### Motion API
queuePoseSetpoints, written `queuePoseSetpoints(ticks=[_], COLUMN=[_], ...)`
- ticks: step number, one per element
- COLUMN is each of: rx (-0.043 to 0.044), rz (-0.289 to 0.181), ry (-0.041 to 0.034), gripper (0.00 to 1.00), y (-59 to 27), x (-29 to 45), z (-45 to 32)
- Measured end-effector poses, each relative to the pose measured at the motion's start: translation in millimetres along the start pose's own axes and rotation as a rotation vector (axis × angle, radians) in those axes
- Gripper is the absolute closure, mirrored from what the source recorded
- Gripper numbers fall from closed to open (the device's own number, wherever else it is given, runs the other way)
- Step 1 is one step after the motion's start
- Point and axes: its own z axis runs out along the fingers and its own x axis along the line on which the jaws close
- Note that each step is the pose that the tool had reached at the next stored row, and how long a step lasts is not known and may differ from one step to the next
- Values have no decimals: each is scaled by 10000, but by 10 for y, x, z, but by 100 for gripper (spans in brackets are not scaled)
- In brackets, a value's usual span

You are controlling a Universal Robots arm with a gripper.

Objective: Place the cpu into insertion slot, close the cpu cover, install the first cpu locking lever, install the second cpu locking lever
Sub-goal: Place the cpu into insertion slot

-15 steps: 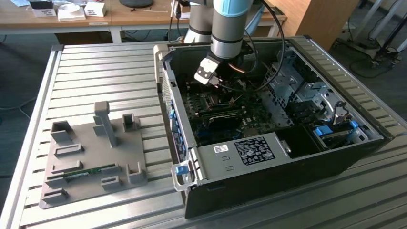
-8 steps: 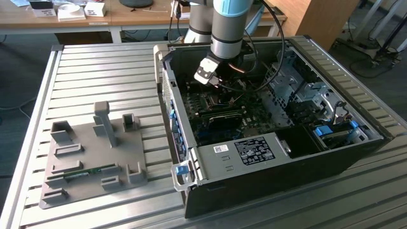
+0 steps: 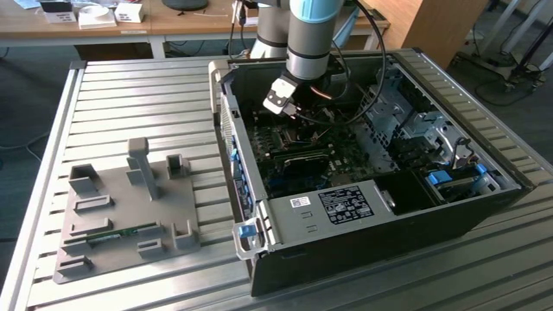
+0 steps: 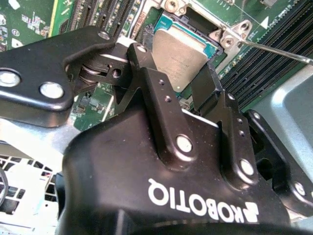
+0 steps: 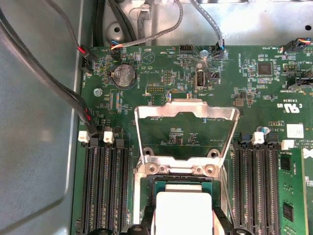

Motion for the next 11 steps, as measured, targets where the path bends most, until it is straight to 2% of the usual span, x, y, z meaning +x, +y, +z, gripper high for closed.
queuePoseSetpoints(ticks=[3,11], rx=[0,1], rz=[156,161], ry=[-9,-11], gripper=[46,46], y=[0,1], x=[0,0], z=[0,-5])
